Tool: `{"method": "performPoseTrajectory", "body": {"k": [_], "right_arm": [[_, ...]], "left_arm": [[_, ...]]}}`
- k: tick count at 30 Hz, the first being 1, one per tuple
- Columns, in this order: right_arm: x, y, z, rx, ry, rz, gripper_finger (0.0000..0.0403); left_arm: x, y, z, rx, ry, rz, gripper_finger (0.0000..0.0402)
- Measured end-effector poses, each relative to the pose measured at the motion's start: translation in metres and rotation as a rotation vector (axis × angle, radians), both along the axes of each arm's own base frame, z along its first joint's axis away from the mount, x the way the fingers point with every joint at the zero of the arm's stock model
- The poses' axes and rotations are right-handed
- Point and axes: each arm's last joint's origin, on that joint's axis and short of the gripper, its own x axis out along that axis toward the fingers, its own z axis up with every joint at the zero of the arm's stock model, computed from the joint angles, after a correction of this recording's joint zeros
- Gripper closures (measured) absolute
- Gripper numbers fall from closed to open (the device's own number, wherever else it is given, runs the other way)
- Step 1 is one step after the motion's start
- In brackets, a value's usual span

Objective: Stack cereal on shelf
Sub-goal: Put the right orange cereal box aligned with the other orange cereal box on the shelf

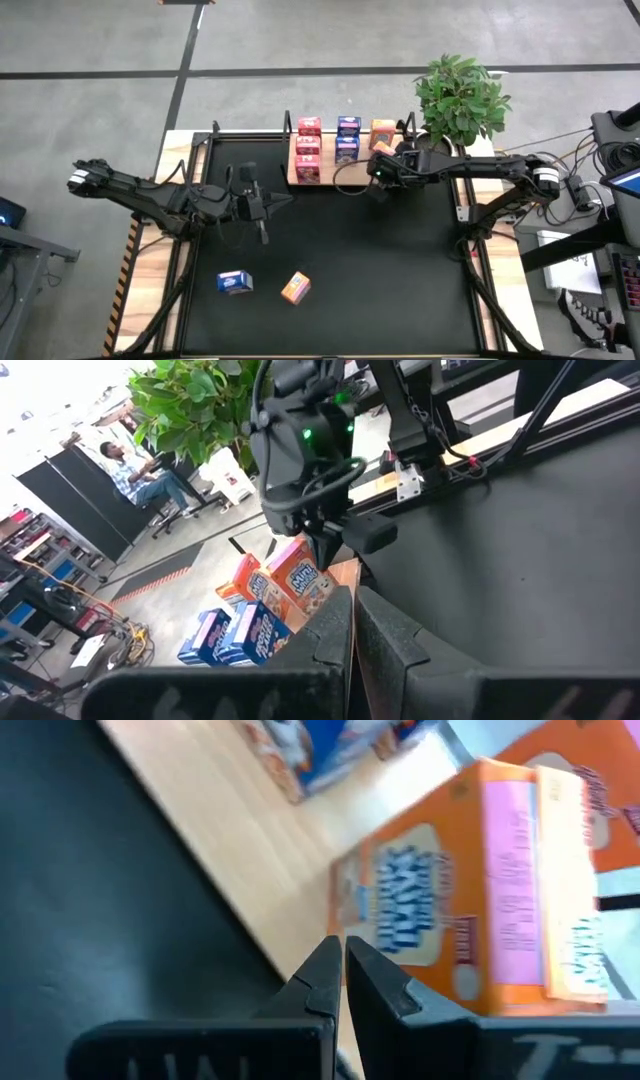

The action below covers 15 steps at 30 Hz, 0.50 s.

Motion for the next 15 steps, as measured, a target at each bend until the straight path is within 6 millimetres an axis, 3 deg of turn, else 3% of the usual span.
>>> {"method": "performPoseTrajectory", "body": {"k": [15], "right_arm": [[-0.017, -0.006, 0.003, -0.061, 0.139, -0.014, 0.0392]], "left_arm": [[0.0, 0.0, 0.001, 0.012, -0.01, 0.005, 0.0402]]}}
